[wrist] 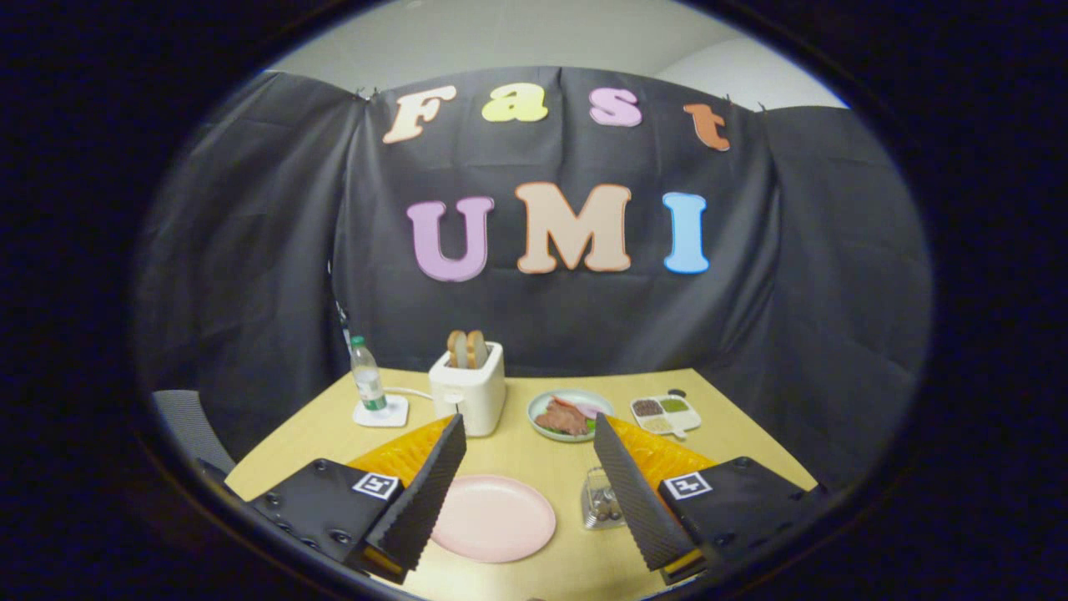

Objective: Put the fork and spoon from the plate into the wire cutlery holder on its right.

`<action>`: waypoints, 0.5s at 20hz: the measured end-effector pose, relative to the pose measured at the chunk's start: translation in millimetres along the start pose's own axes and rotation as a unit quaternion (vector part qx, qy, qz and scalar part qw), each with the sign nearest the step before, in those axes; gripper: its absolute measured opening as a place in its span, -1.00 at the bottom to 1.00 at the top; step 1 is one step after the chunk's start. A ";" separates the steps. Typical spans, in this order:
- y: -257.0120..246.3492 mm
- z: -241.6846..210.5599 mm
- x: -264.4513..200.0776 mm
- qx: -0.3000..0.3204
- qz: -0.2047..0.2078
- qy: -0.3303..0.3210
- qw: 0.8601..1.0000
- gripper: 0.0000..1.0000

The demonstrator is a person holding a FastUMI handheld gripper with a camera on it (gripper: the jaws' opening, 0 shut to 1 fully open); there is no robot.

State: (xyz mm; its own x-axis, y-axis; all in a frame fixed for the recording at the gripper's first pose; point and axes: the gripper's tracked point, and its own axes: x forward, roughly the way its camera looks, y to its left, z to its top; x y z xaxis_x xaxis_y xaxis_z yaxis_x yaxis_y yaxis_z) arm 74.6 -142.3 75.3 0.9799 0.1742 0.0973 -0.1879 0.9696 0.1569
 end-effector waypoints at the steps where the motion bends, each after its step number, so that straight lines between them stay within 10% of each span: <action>1: 3.8 8.2 -3.7 -0.001 0.003 -0.017 1.000 0.97; 10: 16.7 20.5 -20.0 0.001 0.011 -0.059 0.998 0.97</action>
State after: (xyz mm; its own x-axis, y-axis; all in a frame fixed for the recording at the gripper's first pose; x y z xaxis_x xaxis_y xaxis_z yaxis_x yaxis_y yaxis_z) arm 50.5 -133.1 96.1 0.9609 0.1745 0.2151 -0.2101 0.9652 0.1555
